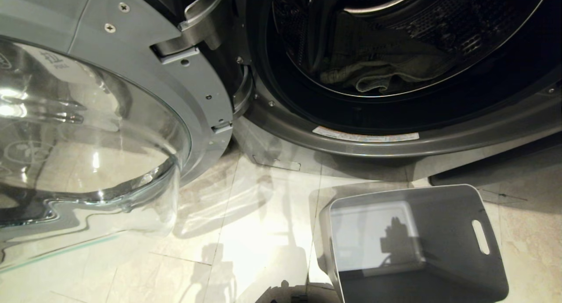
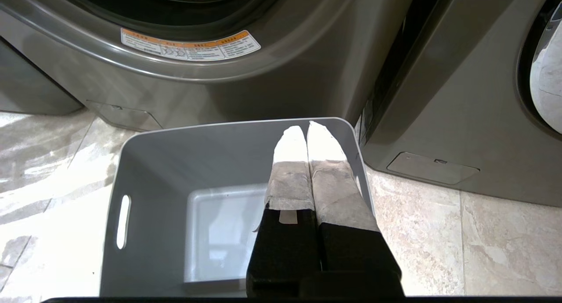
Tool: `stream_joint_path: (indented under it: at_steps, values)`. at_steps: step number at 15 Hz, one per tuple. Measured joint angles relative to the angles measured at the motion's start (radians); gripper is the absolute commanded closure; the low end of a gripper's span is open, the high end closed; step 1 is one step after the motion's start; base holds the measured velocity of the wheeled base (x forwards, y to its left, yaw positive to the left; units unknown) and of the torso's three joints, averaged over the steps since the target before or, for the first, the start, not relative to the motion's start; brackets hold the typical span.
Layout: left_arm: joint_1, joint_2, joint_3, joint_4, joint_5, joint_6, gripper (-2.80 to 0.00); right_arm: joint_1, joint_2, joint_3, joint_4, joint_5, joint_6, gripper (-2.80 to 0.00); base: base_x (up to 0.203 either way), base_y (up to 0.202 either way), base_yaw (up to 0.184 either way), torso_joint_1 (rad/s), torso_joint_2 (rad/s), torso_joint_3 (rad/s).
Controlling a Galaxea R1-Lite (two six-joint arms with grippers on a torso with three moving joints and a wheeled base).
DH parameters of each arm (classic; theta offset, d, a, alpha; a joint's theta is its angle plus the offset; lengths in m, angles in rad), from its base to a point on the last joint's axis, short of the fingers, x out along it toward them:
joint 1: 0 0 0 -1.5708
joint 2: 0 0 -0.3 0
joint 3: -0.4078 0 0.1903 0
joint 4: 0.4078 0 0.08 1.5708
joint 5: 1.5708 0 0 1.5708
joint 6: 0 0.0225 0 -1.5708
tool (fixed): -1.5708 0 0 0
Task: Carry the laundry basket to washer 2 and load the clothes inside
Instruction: Close the washing machine door with the left hand
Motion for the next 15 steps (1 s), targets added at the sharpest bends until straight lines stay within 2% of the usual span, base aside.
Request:
stream_joint_path:
  at_steps: [5,15]
  values:
    - [0.000,0.000,0.000,0.000,0.000,0.000,0.00,0.000,0.001,0.000,0.000,-0.001,0.003,0.00,0.000,0.000,0.000,0.000,0.00,0.019]
    - [-0.001,0.000,0.000,0.000,0.000,0.000,0.00,0.000,0.001,0.000,0.000,-0.001,0.003,0.00,0.000,0.000,0.000,0.003,0.00,0.190]
